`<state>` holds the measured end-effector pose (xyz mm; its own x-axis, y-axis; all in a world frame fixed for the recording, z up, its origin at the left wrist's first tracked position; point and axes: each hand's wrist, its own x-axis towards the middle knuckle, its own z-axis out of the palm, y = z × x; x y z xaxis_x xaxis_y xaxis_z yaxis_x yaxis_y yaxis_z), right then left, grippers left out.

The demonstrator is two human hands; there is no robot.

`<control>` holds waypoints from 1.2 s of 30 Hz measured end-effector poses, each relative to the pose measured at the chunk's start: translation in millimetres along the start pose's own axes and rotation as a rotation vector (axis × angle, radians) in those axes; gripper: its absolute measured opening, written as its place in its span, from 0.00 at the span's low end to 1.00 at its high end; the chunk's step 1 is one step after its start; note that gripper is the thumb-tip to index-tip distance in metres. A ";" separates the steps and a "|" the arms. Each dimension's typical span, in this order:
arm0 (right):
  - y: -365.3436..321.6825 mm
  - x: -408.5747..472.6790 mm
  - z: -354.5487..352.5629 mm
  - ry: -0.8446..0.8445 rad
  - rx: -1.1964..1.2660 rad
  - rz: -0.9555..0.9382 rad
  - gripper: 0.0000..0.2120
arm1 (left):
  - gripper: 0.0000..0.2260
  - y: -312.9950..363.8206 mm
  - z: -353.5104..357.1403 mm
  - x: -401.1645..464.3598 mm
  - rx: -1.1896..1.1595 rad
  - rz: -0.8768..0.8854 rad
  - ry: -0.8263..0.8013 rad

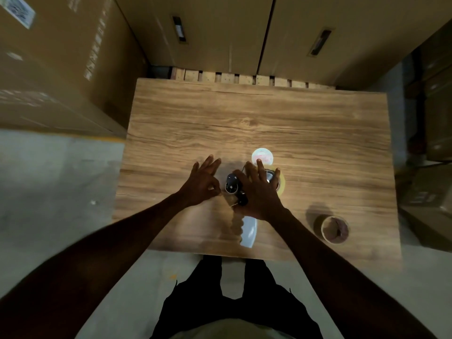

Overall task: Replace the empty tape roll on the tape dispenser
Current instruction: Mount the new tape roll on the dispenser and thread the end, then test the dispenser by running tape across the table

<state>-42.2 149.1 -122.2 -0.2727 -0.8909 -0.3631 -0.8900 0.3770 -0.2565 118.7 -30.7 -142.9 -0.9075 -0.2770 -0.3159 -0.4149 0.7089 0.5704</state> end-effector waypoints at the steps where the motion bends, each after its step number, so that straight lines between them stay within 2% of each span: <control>1: 0.4 -0.3 0.7 0.007 0.006 0.000 0.51 | 0.03 -0.6 0.6 0.4 -0.005 -0.001 0.002; 8: -3.2 -1.6 2.0 0.079 0.022 0.022 0.43 | 0.04 -2.7 3.3 2.2 0.005 -0.010 -0.017; 12: -3.2 -5.7 4.8 0.087 0.044 0.005 0.44 | 0.04 -2.8 5.1 2.8 0.023 -0.015 -0.013; 14: -2.9 -11.3 6.8 0.123 0.078 0.016 0.49 | 0.05 -1.6 4.1 1.8 0.016 -0.006 -0.002; 17: -2.8 -36.3 8.1 0.315 0.228 0.099 0.53 | 0.05 -4.2 4.5 1.9 0.010 0.009 0.016; 19: -8.0 -62.2 13.6 0.506 0.313 0.218 0.47 | 0.04 -8.2 5.1 1.6 -0.001 0.032 0.036; 21: -19.2 -85.7 21.4 0.551 0.449 0.426 0.43 | 0.05 -9.3 4.2 2.5 -0.027 0.039 0.054; 23: -24.4 -93.4 39.4 0.485 0.708 0.707 0.44 | 0.05 -4.2 1.3 3.2 -0.054 0.014 0.062; 25: -24.2 -86.9 47.9 0.262 0.993 0.940 0.41 | 0.04 0.3 -1.2 3.6 -0.068 -0.001 0.076; 26: -22.7 -80.7 51.5 0.130 1.131 0.983 0.37 | 0.03 1.7 -1.9 4.2 -0.066 -0.002 0.075; 27: -22.6 -76.0 51.9 0.023 1.262 0.969 0.30 | 0.03 3.7 -3.1 4.4 -0.057 0.000 0.064; 29: -24.0 -69.9 50.3 -0.061 1.521 0.897 0.16 | 0.03 5.7 -5.1 4.6 -0.049 0.004 0.045; 31: -24.9 -67.3 45.6 -0.079 1.716 0.851 0.13 | 0.03 6.2 -7.1 4.1 -0.061 -0.003 0.036; 33: -25.3 -63.8 42.3 -0.118 1.874 0.799 0.11 | 0.10 6.8 -9.7 4.0 -0.074 -0.039 0.020; 36: -24.8 -59.8 35.5 -0.231 2.031 0.818 0.02 | 0.18 9.7 -12.2 6.3 -0.083 -0.053 0.011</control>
<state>9.2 202.0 -126.0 -0.1079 -0.4652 -0.8786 0.8827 0.3618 -0.2999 108.2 -33.5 -130.1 -0.8845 -0.3206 -0.3391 -0.4662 0.6372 0.6136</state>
